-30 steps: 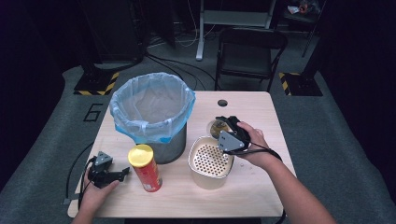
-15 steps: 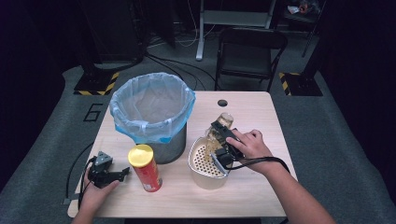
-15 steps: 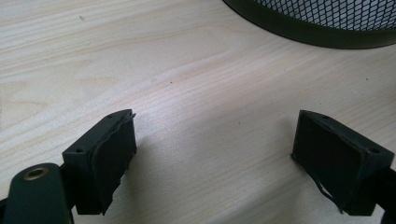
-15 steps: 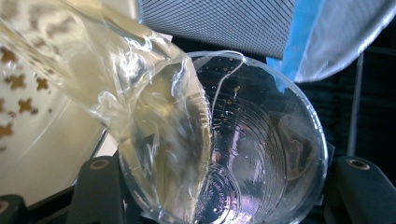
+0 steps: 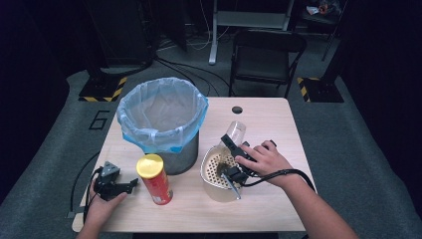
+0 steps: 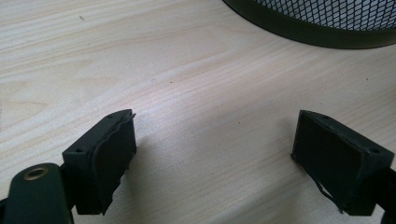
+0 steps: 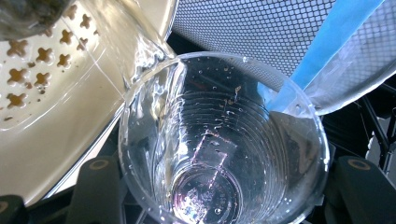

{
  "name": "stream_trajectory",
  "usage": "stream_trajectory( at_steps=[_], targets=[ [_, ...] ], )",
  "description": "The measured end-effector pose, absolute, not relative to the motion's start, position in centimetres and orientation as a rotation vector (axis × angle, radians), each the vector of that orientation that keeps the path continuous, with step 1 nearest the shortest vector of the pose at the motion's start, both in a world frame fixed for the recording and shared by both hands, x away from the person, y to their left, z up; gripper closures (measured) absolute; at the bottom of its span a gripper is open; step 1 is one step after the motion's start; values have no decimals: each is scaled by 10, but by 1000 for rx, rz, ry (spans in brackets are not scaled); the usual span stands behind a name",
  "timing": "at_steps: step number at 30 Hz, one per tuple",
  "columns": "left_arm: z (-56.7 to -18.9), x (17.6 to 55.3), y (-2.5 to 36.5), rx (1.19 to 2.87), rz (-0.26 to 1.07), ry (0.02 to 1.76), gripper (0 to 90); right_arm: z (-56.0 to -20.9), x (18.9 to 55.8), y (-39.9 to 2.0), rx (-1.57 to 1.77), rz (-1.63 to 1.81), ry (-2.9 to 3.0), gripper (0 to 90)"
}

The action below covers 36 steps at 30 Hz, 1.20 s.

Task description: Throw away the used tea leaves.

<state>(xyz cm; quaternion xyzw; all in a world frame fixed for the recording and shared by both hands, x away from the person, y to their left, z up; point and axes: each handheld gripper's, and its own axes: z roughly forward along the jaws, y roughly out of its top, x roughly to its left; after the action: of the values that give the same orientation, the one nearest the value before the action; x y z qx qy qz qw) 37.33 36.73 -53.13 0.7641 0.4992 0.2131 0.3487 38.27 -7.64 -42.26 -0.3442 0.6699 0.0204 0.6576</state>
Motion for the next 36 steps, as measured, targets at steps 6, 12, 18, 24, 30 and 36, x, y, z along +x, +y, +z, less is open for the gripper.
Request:
stream_trajectory(
  at_steps=[6,12,18,24,30,36],
  targets=[
    [-531,373,367,1981,553,1294,131,-422,381,-74,-848,-4,1537,364],
    [-531,373,367,1981,552,1293,131,-422,379,-73,-854,-2,1522,364],
    [-531,373,367,1981,552,1294,131,-425,379,-73,-861,-9,1537,364],
    [-531,373,367,1981,553,1293,131,-421,379,-73,-870,-10,1511,364],
    [-531,373,368,1983,554,1292,131,-421,378,-73,-869,-11,1509,364],
    [-531,373,367,1981,552,1293,131,-422,378,-72,-870,-8,1510,364]
  ],
)
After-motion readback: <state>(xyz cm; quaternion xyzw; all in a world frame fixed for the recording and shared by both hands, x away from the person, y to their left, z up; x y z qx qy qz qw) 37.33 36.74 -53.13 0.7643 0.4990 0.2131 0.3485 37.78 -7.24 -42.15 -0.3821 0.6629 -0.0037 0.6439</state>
